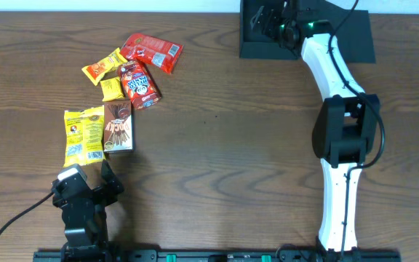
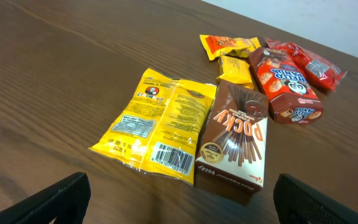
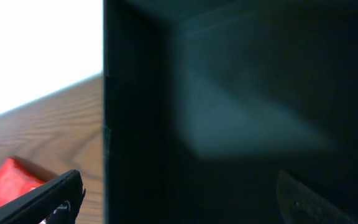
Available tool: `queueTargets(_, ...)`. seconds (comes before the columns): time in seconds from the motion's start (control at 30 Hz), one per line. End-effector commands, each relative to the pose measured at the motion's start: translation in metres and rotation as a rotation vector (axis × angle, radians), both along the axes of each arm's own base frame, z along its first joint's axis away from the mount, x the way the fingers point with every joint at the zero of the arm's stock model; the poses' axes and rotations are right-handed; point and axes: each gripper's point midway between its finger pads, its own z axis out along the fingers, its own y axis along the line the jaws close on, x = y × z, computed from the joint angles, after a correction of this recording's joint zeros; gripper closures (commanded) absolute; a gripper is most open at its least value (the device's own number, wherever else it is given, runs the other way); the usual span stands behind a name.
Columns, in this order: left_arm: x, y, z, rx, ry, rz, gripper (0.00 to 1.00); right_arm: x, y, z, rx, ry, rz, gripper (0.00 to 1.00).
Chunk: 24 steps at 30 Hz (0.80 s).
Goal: Pack container
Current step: 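Move the right gripper up to the black box's lid, then grip the black box with the right gripper and pull it toward center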
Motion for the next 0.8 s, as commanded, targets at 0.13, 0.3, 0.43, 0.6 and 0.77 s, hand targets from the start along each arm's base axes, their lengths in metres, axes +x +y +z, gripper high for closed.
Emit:
queueTargets(0.13,-0.001,0.003,-0.008,-0.003,0.014,0.017,0.05,-0.01,-0.008,-0.011,-0.103,0.027,0.086,0.01)
queueTargets(0.3,-0.001,0.003,-0.008,-0.003,0.014,0.017,0.05,-0.023,-0.003,-0.019,-0.117,0.065,0.165,0.01)
queueTargets(0.43,-0.001,0.003,-0.008,-0.003,0.014,0.017,0.05,-0.033,-0.001,-0.024,-0.128,0.094,0.216,0.01)
queueTargets(0.6,-0.001,0.003,-0.008,-0.003,0.014,0.017,0.05,-0.049,0.0,-0.032,-0.171,0.144,0.287,0.01)
queueTargets(0.77,-0.001,0.003,-0.008,-0.003,0.014,0.017,0.05,-0.069,0.0,-0.041,-0.206,0.21,0.357,0.01)
